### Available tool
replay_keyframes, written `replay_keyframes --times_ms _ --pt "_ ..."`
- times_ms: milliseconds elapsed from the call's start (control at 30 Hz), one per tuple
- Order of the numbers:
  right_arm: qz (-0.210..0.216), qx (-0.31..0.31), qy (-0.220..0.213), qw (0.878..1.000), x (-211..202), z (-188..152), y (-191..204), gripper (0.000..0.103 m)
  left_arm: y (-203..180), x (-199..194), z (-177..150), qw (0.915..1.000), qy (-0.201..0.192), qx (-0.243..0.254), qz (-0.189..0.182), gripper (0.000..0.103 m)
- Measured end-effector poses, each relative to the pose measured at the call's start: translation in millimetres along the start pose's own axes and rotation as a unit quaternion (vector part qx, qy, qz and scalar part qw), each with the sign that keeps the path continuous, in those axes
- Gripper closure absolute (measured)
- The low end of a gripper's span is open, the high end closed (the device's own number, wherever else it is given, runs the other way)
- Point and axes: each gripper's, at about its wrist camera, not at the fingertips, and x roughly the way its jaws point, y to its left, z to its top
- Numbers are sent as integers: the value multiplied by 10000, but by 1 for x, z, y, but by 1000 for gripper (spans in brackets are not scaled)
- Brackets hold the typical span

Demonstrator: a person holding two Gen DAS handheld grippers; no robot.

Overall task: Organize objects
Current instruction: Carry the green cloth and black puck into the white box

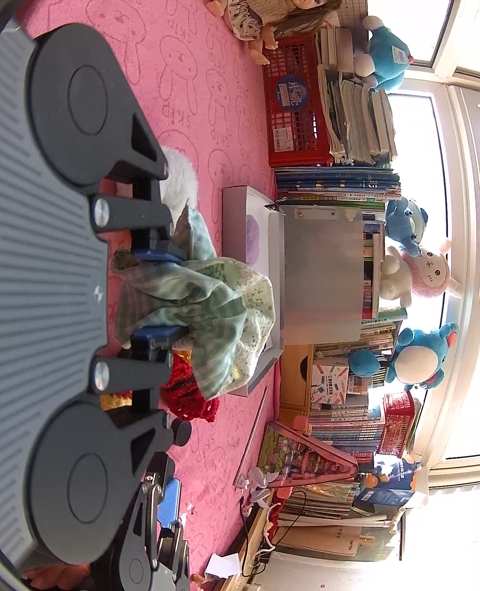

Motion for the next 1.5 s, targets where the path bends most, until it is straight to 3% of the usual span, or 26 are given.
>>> replay_keyframes --times_ms 933,1500 --pt "37 541 82 9985 26 47 -19 67 26 32 38 9988 186 -384 257 65" --pt "504 1112 357 9919 67 100 -47 67 59 81 87 9972 461 -403 433 65"
